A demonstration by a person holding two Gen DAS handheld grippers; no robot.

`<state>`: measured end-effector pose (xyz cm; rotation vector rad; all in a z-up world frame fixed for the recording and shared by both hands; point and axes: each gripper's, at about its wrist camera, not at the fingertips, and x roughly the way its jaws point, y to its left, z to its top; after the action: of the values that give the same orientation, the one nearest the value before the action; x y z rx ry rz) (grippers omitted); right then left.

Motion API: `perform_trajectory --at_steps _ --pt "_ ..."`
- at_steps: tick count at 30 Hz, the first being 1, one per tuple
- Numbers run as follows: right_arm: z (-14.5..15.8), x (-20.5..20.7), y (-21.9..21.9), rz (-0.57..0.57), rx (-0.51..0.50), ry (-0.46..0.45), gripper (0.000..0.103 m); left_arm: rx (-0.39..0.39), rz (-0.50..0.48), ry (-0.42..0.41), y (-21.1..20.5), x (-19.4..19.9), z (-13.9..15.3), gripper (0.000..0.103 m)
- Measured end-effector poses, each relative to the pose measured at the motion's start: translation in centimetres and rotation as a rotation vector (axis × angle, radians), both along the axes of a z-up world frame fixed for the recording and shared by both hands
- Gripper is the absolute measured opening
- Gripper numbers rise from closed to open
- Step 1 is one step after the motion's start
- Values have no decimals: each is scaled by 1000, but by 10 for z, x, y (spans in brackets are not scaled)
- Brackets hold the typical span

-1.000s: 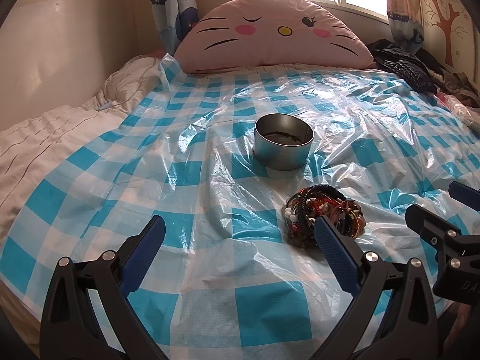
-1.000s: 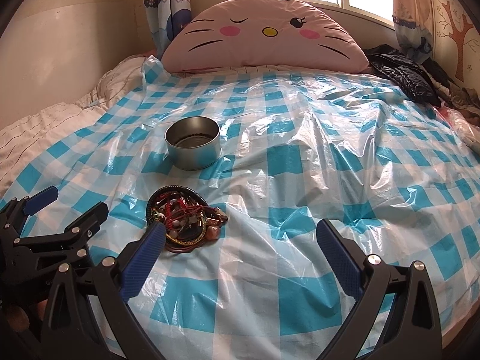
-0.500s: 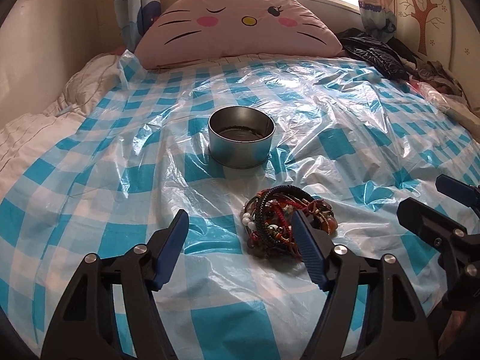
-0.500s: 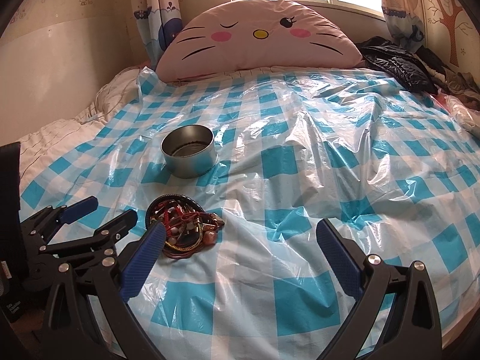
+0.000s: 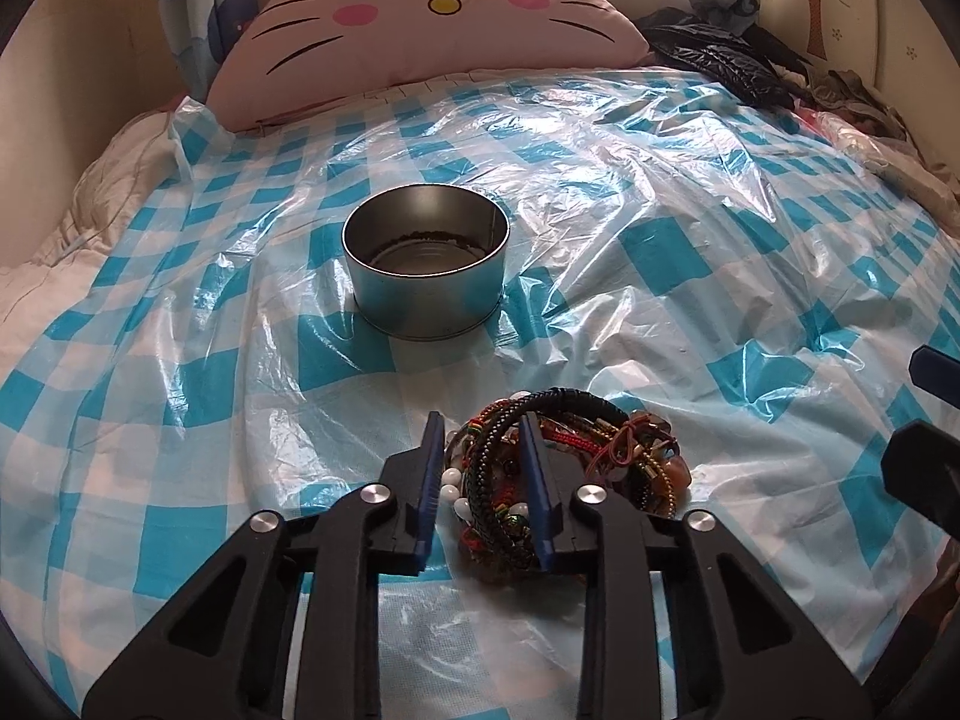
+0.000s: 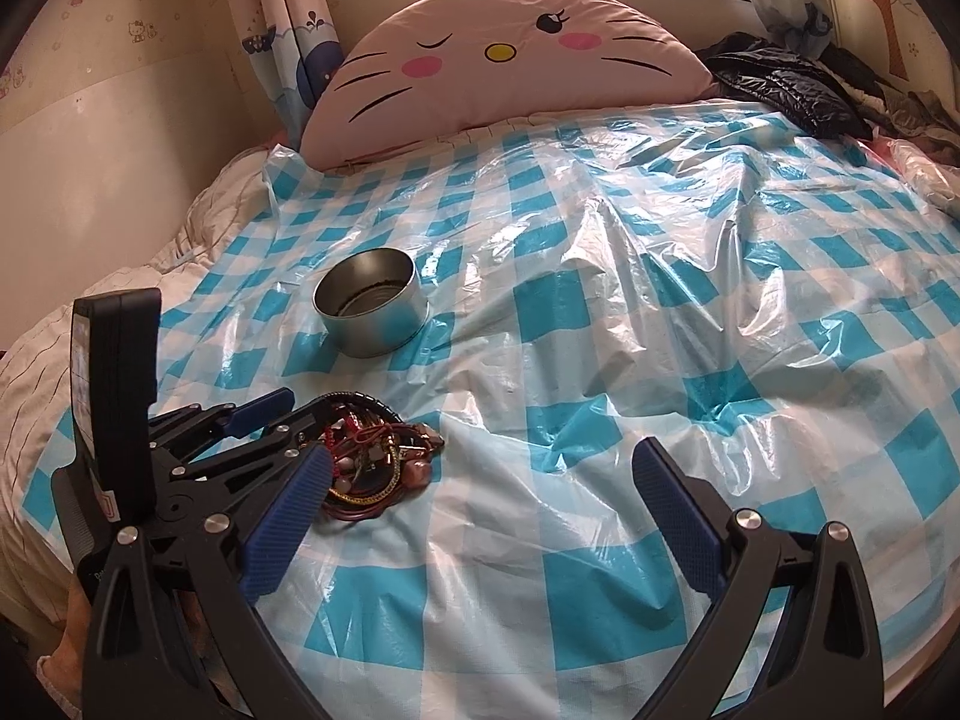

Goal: Organize jewelry
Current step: 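Grasp the black braided bracelet from the pile with the left tool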

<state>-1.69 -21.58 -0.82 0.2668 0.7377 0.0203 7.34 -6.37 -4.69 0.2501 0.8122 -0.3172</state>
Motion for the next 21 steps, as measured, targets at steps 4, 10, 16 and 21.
perform_trajectory --at_steps 4,10,16,21 --pt "-2 1 -4 -6 26 7 96 53 -13 -33 -6 -7 -1 8" --pt "-5 1 -12 -16 80 16 96 -199 -2 20 27 -13 17 8" --pt "-9 4 -19 8 144 35 96 -452 105 -1 78 -20 35 8" --pt "-23 25 0 137 142 152 96 -490 179 -34 96 -21 38 8"
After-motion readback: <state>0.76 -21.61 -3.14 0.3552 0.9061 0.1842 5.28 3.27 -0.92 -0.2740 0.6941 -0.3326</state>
